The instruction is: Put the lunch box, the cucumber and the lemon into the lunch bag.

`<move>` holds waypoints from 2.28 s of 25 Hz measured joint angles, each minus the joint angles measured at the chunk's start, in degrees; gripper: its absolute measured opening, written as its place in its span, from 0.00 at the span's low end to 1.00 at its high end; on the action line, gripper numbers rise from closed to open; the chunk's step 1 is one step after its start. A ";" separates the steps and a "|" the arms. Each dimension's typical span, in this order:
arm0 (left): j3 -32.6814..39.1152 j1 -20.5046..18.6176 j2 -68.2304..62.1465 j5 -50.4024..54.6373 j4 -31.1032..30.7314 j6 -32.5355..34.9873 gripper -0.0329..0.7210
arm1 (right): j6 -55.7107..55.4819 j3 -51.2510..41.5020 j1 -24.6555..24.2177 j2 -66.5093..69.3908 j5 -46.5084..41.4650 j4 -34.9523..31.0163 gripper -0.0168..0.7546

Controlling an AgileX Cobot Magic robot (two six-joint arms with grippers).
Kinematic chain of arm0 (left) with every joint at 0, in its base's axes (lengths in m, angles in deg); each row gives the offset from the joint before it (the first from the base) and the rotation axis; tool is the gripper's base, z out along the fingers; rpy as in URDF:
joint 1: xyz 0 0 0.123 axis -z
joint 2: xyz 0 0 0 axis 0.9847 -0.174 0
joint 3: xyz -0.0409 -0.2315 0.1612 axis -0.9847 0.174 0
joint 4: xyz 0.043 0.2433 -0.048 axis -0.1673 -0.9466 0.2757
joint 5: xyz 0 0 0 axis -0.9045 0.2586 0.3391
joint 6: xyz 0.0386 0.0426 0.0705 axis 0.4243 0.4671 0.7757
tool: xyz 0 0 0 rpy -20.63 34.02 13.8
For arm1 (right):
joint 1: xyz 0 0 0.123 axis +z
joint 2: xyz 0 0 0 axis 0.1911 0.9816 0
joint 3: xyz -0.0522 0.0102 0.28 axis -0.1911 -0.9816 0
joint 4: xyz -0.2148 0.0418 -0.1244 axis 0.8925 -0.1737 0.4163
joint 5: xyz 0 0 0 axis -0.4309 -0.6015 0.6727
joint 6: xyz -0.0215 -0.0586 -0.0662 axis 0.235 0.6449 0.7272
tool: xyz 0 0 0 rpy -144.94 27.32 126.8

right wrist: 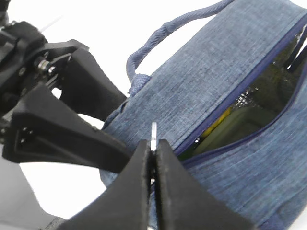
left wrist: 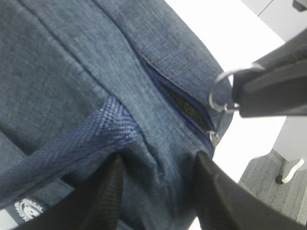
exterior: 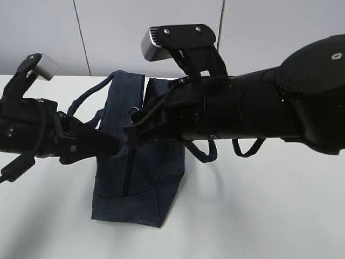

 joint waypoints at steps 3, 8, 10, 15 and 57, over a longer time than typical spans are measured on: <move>0.00 0.00 0.00 0.14 0.00 0.00 0.47 | 0.34 0.09 0.10 0.00 1.98 -0.07 0.02; 0.00 0.00 0.00 0.14 -0.28 0.00 0.47 | 1.38 0.57 0.10 0.00 4.48 -0.45 0.02; 0.00 0.00 0.00 0.14 -0.39 0.00 0.47 | 1.48 0.57 0.10 0.00 5.55 -0.53 0.02; 0.00 0.00 0.00 1.40 -0.50 0.00 0.40 | 2.16 0.57 0.10 0.00 6.29 -0.79 0.02; 0.00 6.22 -2.99 -3.61 1.58 0.00 0.04 | 2.60 1.18 0.10 0.00 6.39 -3.88 0.02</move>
